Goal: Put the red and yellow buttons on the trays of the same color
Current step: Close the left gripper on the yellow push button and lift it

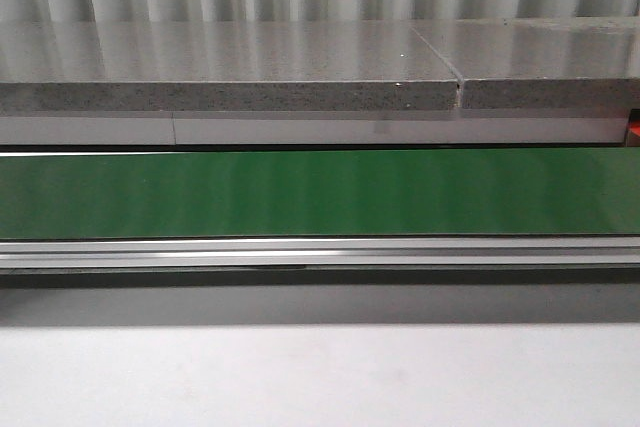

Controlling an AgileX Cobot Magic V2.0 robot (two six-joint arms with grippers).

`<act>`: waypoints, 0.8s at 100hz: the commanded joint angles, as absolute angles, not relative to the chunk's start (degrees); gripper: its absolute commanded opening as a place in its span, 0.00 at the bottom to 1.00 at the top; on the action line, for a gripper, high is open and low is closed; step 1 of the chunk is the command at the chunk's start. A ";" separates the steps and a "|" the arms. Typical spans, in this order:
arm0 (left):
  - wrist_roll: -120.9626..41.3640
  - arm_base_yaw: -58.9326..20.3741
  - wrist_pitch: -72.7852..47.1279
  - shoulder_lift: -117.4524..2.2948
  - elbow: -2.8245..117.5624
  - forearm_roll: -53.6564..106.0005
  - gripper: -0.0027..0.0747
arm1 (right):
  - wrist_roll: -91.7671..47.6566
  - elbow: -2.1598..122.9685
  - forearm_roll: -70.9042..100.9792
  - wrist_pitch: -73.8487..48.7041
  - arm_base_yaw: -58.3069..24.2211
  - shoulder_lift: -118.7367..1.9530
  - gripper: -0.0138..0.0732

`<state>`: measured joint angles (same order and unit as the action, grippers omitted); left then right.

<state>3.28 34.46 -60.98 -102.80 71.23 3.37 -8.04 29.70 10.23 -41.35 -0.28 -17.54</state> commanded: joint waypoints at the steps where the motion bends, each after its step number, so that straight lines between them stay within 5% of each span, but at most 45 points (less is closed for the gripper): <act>1: 3.45 34.54 -60.97 -101.46 72.81 3.59 0.62 | -8.57 31.08 10.09 -37.09 -0.43 -18.05 0.08; 34: 3.45 34.54 -59.06 -102.47 72.81 3.71 0.35 | -8.57 31.08 10.09 -37.09 -0.43 -18.05 0.08; 80: 0.67 32.03 -62.29 -89.57 72.81 3.82 0.33 | -8.57 31.08 10.09 -37.09 -0.43 -18.05 0.08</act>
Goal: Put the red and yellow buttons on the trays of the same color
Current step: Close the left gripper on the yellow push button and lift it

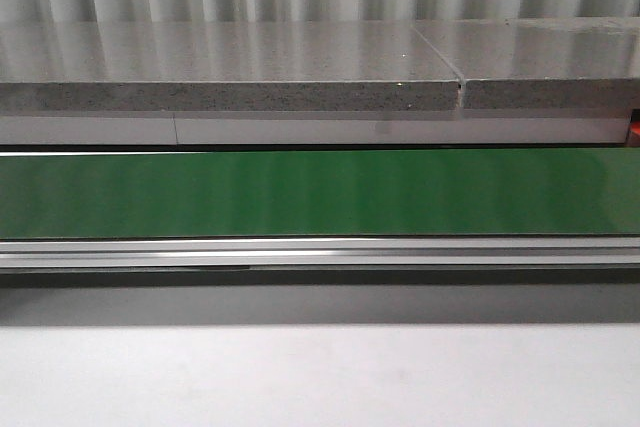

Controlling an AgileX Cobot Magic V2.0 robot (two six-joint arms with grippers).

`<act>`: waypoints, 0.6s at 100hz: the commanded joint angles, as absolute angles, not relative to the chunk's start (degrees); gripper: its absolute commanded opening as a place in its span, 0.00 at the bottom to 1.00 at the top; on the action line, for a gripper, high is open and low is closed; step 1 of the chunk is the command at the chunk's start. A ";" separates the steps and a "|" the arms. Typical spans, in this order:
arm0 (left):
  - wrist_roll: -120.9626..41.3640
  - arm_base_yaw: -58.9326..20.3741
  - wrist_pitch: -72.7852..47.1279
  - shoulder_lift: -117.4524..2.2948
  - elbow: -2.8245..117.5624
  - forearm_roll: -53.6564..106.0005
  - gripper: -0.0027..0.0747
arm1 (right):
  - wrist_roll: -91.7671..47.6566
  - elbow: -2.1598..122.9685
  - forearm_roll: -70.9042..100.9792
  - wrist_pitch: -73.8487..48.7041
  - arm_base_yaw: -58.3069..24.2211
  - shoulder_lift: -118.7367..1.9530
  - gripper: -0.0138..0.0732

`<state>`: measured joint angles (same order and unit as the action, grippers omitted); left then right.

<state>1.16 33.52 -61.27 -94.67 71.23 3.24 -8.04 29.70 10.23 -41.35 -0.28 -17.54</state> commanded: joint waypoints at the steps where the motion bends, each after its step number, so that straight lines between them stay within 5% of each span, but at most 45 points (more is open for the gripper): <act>1: 0.55 31.68 -62.42 -89.36 72.81 3.82 0.33 | -8.57 31.08 10.09 -37.09 -0.43 -18.05 0.08; 60: 0.35 15.20 -68.21 -88.39 81.79 4.09 0.33 | -8.57 31.08 10.09 -37.09 -0.43 -18.05 0.08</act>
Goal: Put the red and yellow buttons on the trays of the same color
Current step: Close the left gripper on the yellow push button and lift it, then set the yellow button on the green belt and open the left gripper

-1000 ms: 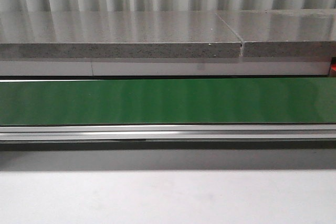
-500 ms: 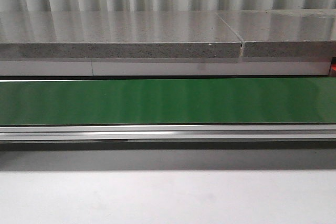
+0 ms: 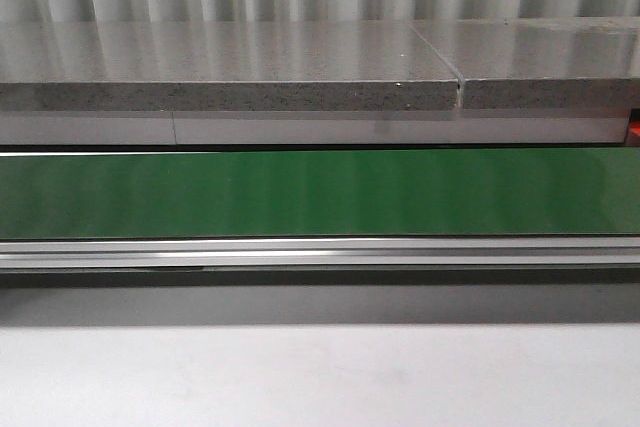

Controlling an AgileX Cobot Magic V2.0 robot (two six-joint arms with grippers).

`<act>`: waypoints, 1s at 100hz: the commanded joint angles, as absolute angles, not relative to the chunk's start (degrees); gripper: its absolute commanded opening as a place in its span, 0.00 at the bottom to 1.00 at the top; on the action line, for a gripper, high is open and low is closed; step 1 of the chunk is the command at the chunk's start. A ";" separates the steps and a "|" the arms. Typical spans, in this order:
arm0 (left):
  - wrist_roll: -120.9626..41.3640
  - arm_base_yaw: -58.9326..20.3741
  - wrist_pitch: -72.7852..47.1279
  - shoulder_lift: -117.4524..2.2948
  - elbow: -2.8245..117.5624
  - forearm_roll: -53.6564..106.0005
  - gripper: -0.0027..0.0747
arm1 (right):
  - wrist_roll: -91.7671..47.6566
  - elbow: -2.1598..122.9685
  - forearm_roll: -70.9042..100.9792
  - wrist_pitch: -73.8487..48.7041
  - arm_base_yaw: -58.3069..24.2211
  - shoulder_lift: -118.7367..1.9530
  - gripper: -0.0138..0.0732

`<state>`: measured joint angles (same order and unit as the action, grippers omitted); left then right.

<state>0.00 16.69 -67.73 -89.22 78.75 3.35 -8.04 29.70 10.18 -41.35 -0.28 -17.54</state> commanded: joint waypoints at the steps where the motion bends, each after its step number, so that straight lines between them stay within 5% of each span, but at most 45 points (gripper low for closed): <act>1: 0.35 15.18 -68.56 -88.51 81.94 4.09 0.33 | -8.57 31.08 10.09 -37.09 -0.43 -18.05 0.08; 68: 0.35 7.76 -68.93 -98.83 84.44 4.54 0.34 | -8.57 31.08 10.09 -37.09 -0.43 -18.05 0.08; 90: 0.00 7.76 -66.98 -98.83 84.44 7.39 0.67 | -8.57 31.08 10.09 -37.09 -0.43 -18.05 0.08; 100: 0.00 7.76 -65.82 -98.83 84.44 8.00 0.71 | -8.57 31.08 10.09 -37.09 -0.43 -18.05 0.08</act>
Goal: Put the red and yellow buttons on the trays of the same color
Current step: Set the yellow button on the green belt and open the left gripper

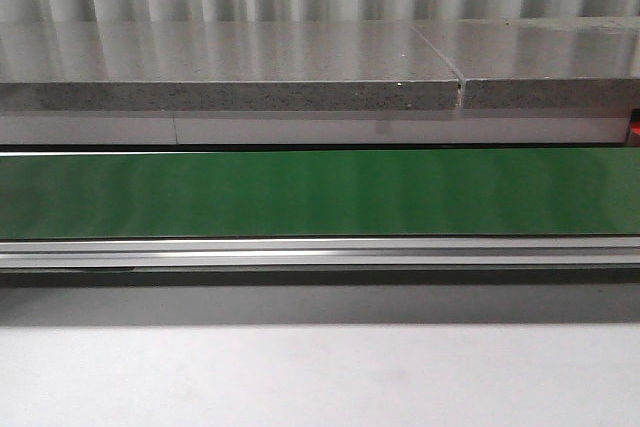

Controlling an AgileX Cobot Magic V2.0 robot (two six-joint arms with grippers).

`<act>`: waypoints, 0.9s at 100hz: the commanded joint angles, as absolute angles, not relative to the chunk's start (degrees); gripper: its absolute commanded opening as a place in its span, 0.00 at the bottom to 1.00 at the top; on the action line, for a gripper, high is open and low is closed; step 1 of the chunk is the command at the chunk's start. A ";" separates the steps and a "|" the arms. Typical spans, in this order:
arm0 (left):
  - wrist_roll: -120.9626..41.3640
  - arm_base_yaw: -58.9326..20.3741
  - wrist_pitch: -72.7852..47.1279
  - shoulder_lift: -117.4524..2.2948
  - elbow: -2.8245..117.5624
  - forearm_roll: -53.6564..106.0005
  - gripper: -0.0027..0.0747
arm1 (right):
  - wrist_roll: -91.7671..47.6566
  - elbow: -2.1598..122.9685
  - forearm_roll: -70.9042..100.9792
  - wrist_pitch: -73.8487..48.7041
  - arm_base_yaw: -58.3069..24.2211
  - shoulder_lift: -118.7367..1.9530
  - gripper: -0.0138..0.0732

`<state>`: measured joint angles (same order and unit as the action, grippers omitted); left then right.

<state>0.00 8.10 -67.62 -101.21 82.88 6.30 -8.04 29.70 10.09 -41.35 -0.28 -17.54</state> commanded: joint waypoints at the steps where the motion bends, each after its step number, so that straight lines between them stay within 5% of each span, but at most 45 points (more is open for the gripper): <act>1: 0.00 7.76 -65.68 -98.83 84.44 8.08 0.71 | -8.57 31.08 10.09 -37.09 -0.43 -18.05 0.08; 44: 0.00 9.23 -62.13 -93.53 86.31 9.07 0.71 | -8.57 31.08 10.09 -37.09 -0.43 -18.05 0.08; 90: 0.00 23.55 -68.56 -91.39 85.85 7.33 0.71 | -8.57 31.08 10.09 -37.09 -0.43 -18.05 0.08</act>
